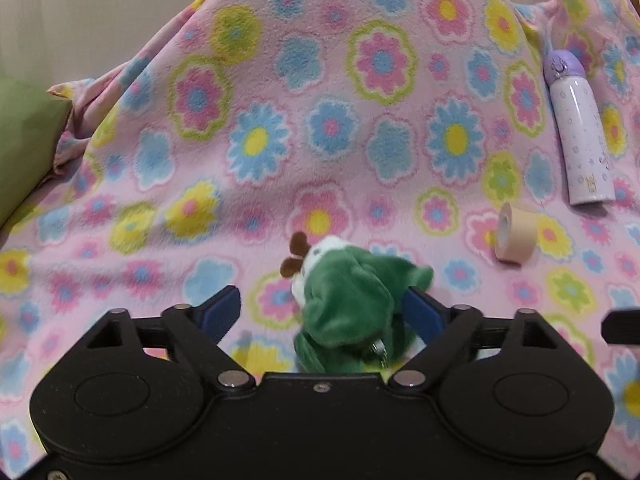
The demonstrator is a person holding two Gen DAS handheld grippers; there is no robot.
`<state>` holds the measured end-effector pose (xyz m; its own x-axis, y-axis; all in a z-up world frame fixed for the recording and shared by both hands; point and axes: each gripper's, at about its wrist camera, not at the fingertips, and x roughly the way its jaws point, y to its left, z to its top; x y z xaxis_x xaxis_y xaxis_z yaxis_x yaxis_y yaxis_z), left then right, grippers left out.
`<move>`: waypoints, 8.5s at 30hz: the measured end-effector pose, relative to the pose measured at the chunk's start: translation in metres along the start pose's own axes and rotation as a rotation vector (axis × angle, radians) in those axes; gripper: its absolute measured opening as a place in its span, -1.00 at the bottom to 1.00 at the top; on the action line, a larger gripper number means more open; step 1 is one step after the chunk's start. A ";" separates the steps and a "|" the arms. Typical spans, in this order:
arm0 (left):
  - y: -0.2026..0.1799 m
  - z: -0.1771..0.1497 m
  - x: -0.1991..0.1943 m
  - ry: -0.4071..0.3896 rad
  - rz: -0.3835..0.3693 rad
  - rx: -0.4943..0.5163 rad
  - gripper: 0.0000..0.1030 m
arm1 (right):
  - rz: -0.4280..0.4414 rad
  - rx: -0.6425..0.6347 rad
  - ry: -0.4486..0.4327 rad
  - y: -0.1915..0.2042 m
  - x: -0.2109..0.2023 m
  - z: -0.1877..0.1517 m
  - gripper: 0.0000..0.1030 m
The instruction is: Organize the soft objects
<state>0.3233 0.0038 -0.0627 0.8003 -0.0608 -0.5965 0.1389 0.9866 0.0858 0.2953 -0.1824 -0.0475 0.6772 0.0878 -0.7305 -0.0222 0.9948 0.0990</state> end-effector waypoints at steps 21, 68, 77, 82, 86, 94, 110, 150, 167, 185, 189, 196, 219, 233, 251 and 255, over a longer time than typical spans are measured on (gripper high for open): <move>-0.008 0.000 0.041 -0.031 -0.104 0.066 0.74 | -0.159 0.085 -0.028 -0.019 0.072 0.046 0.37; -0.013 0.023 0.044 0.093 -0.117 -0.046 0.84 | -0.198 -0.010 -0.066 -0.013 0.115 0.042 0.55; -0.013 0.019 0.052 0.130 -0.132 -0.075 0.56 | -0.112 -0.008 -0.080 -0.021 0.114 0.034 -0.06; -0.012 0.021 0.055 0.135 -0.144 -0.089 0.11 | -0.112 -0.030 -0.083 -0.016 0.111 0.033 -0.09; -0.009 0.021 0.054 0.153 -0.144 -0.107 0.09 | -0.112 -0.007 -0.072 -0.020 0.105 0.035 -0.09; -0.016 0.023 0.048 0.192 -0.103 -0.093 0.09 | -0.136 -0.008 -0.044 -0.022 0.092 0.030 -0.09; -0.017 0.018 0.050 0.195 -0.106 -0.079 0.17 | -0.138 -0.041 -0.091 -0.018 0.093 0.023 -0.07; -0.027 -0.058 -0.216 0.180 -0.099 -0.159 0.07 | 0.089 0.037 -0.161 0.009 -0.199 -0.124 -0.07; -0.032 -0.106 -0.261 0.167 -0.070 -0.202 0.20 | 0.107 0.052 -0.085 0.020 -0.230 -0.192 -0.05; -0.044 -0.116 -0.282 0.136 -0.011 -0.167 0.58 | -0.027 0.078 -0.107 0.003 -0.242 -0.201 0.32; -0.045 -0.117 -0.286 0.135 -0.006 -0.165 0.60 | -0.034 0.078 -0.101 0.004 -0.243 -0.202 0.39; -0.047 -0.119 -0.288 0.141 -0.002 -0.160 0.69 | -0.040 0.064 -0.103 0.008 -0.245 -0.203 0.45; -0.045 -0.122 -0.285 0.165 0.003 -0.166 0.71 | -0.040 0.065 -0.093 0.007 -0.244 -0.203 0.50; -0.046 -0.123 -0.285 0.167 0.003 -0.164 0.71 | -0.040 0.070 -0.091 0.006 -0.243 -0.203 0.52; -0.047 -0.123 -0.284 0.172 0.002 -0.161 0.71 | -0.040 0.070 -0.089 0.007 -0.243 -0.203 0.52; -0.048 -0.124 -0.284 0.171 0.006 -0.161 0.71 | -0.040 0.071 -0.089 0.007 -0.243 -0.203 0.53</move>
<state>0.0175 -0.0073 0.0035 0.6883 -0.0420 -0.7242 0.0285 0.9991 -0.0309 -0.0189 -0.1866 -0.0064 0.7393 0.0399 -0.6722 0.0560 0.9911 0.1204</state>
